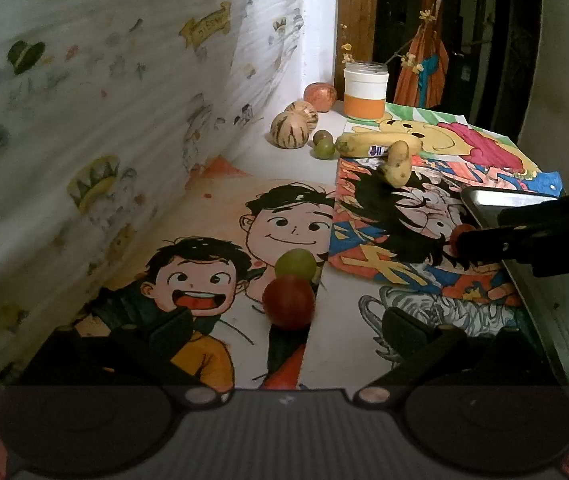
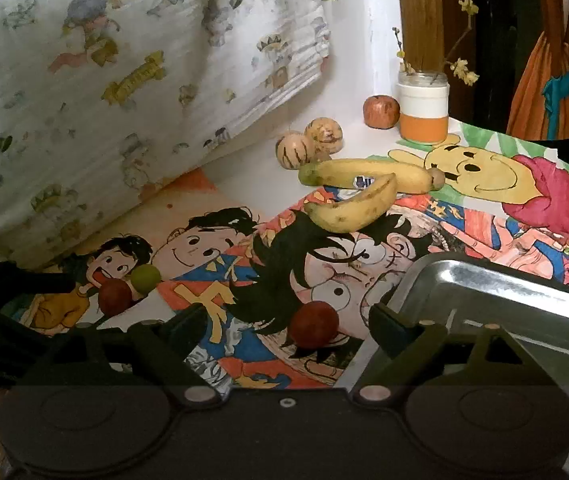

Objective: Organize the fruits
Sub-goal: 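Close the left gripper on a red tomato while the right gripper grasps the other tomato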

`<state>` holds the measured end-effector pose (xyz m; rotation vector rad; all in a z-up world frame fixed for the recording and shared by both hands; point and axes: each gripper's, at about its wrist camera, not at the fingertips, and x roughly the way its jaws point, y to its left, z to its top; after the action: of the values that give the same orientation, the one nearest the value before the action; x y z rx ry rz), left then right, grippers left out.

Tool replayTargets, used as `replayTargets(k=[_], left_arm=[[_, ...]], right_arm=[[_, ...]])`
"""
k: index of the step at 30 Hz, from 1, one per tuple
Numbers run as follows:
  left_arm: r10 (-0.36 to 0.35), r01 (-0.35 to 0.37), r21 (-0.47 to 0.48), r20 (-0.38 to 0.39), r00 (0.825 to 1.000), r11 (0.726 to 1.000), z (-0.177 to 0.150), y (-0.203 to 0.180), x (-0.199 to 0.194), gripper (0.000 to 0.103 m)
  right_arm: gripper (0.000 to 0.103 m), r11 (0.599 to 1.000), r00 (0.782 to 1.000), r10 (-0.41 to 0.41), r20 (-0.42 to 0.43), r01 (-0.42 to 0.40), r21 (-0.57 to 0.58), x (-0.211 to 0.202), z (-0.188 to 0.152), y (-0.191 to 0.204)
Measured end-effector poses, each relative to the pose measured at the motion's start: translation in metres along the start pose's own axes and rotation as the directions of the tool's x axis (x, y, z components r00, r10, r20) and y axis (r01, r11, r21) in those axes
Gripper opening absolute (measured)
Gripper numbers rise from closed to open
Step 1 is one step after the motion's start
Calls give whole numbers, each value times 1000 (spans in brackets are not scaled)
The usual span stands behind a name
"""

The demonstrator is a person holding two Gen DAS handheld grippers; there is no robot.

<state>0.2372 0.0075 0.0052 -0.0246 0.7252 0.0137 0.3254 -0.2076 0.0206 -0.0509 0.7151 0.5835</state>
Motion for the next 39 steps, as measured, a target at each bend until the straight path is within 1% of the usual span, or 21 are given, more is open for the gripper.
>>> replayTargets(k=[3, 5, 12, 15, 18, 20, 21, 25, 27, 29, 30, 34, 35, 39], left_arm=[[-3, 3, 2, 0, 1000, 1000, 0, -2, 1, 102], [-3, 3, 3, -1, 1000, 1000, 0, -3, 2, 101], [-3, 3, -20, -4, 1000, 1000, 2, -3, 5, 97], [1, -1, -33, -12, 1000, 999, 3, -3, 9, 94], [5, -6, -47, -16, 1000, 999, 3, -3, 11, 89], [5, -5, -55, -16, 1000, 998, 4, -4, 12, 83], [4, -5, -61, -18, 1000, 998, 4, -3, 13, 82], [19, -20, -80, -21, 1000, 997, 5, -3, 14, 75], [24, -26, -89, -22, 999, 996, 6, -2, 14, 72], [27, -29, -99, -23, 999, 995, 6, -2, 14, 66], [33, -35, -100, -24, 999, 994, 7, -3, 14, 65], [50, -53, -104, -29, 998, 993, 8, -4, 15, 58], [51, -54, -110, -31, 998, 992, 9, -4, 15, 55], [66, -69, -118, -35, 997, 991, 9, -5, 15, 52]], right_arm=[[88, 1000, 1000, 2, -8, -2, 0, 4, 0, 0], [83, 1000, 1000, 3, -18, -3, 5, 7, 0, -1], [80, 1000, 999, 10, -41, -9, 27, 18, 0, -3], [78, 999, 999, 10, -48, -8, 35, 22, -1, -3], [77, 999, 998, 19, -54, -16, 42, 25, -1, -3], [74, 999, 998, 25, -58, -22, 45, 27, -2, -2], [74, 999, 998, 25, -59, -23, 46, 28, -3, -2], [65, 999, 999, 18, -51, -15, 49, 30, -3, -1], [62, 999, 999, 17, -50, -15, 48, 30, -3, 1], [60, 999, 999, 18, -49, -16, 46, 30, -3, 3], [60, 999, 999, 18, -48, -16, 44, 30, -4, 4], [53, 999, 999, 20, -46, -18, 34, 30, -4, 9], [52, 999, 999, 20, -45, -19, 31, 31, -4, 10], [51, 999, 999, 23, -44, -22, 26, 34, -2, 13]])
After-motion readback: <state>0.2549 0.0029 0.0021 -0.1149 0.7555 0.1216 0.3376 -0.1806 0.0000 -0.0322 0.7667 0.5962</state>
